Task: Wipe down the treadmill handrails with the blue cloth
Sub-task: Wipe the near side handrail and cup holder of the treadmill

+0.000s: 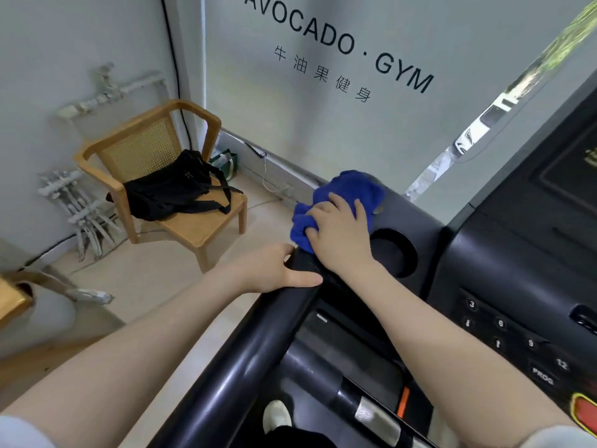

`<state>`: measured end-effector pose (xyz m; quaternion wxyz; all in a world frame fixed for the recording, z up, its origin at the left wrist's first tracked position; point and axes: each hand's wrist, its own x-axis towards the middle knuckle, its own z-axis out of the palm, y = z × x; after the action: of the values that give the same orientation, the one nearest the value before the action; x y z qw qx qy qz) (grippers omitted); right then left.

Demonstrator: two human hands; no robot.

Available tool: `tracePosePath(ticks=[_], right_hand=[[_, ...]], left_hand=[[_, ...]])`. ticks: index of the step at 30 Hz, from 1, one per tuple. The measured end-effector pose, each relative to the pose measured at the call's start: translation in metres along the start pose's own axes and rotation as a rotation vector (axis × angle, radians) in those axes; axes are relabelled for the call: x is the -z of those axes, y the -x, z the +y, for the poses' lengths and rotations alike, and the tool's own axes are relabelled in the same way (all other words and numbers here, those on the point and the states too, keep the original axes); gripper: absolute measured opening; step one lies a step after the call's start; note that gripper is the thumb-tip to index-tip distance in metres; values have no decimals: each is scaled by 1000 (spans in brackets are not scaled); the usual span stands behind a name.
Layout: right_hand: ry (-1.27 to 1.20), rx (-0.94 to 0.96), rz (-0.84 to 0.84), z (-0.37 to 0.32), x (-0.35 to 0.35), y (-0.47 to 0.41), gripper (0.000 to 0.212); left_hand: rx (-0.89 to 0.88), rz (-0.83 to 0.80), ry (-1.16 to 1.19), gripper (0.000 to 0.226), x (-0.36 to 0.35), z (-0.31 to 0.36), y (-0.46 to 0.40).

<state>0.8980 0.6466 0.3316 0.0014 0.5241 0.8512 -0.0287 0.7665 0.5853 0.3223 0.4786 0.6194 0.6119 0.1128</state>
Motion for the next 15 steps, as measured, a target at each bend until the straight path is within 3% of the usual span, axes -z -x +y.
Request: tracePosePath(ticks=[6, 12, 15], right_hand=[[-43, 24, 28, 29, 1, -7, 40], [-7, -90, 119, 78, 3, -36, 47], [-118, -245, 100, 110, 11, -36, 42]], left_hand=[[71, -30, -64, 74, 5, 2, -3], [69, 10, 175, 48, -6, -1, 8], [106, 70, 165, 75, -9, -1, 11]])
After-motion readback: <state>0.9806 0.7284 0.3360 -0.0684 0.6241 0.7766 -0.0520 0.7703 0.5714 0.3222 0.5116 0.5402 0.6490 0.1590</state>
